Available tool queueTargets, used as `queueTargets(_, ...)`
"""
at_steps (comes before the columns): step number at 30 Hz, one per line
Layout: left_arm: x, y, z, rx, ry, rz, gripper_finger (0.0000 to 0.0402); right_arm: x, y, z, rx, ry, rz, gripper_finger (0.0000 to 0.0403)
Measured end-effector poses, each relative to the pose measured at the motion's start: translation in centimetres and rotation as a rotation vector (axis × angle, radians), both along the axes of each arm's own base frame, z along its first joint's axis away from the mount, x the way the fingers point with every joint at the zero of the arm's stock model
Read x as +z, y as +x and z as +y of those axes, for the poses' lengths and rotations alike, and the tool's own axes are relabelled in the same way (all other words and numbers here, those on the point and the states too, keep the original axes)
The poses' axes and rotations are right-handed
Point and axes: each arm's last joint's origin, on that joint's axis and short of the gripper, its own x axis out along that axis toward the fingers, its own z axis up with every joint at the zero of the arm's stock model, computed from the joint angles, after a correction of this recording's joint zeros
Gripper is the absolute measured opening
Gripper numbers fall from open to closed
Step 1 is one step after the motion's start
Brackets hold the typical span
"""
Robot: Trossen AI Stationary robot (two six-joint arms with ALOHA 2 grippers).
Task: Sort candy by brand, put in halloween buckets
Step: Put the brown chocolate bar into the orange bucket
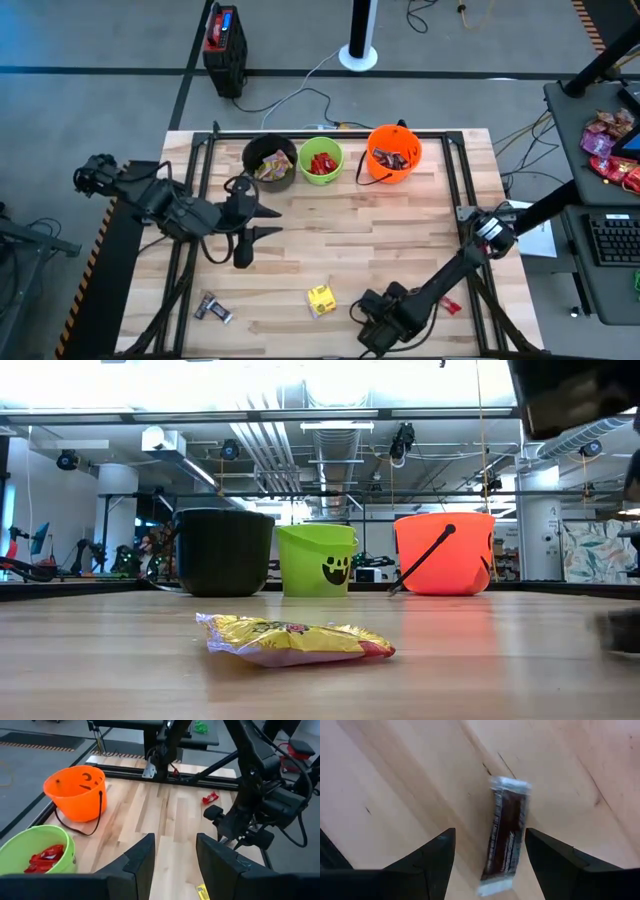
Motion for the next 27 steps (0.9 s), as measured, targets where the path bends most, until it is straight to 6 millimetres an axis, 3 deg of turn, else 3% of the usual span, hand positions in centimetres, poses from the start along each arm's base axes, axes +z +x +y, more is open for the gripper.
queueTargets(8, -0.4, 0.0, -0.1, 0.014, -0.002, 0.009, 0.0127, 0.1, -0.6, -0.8, -0.011, -0.059, 0.052, 0.0233)
queueTargets(13, -0.6, 0.0, -0.1, 0.016, 0.001, 0.018, 0.0127, -1.2, -0.3, -0.9, 0.109, 0.024, 0.029, 0.0231)
queueTargets(18, -0.6, 0.0, -0.1, 0.016, 0.001, 0.018, 0.0127, -2.7, -0.8, -1.6, 0.081, 0.066, 0.041, 0.0214)
queueTargets(22, -0.6, 0.0, -0.1, 0.017, 0.003, 0.022, 0.0127, -3.6, -1.0, -2.1, 0.111, 0.057, 0.051, 0.0179)
queueTargets(27, -0.7, 0.0, -0.1, 0.019, 0.007, 0.026, 0.0127, -3.9, -0.6, -2.8, 0.140, 0.065, 0.059, 0.0097)
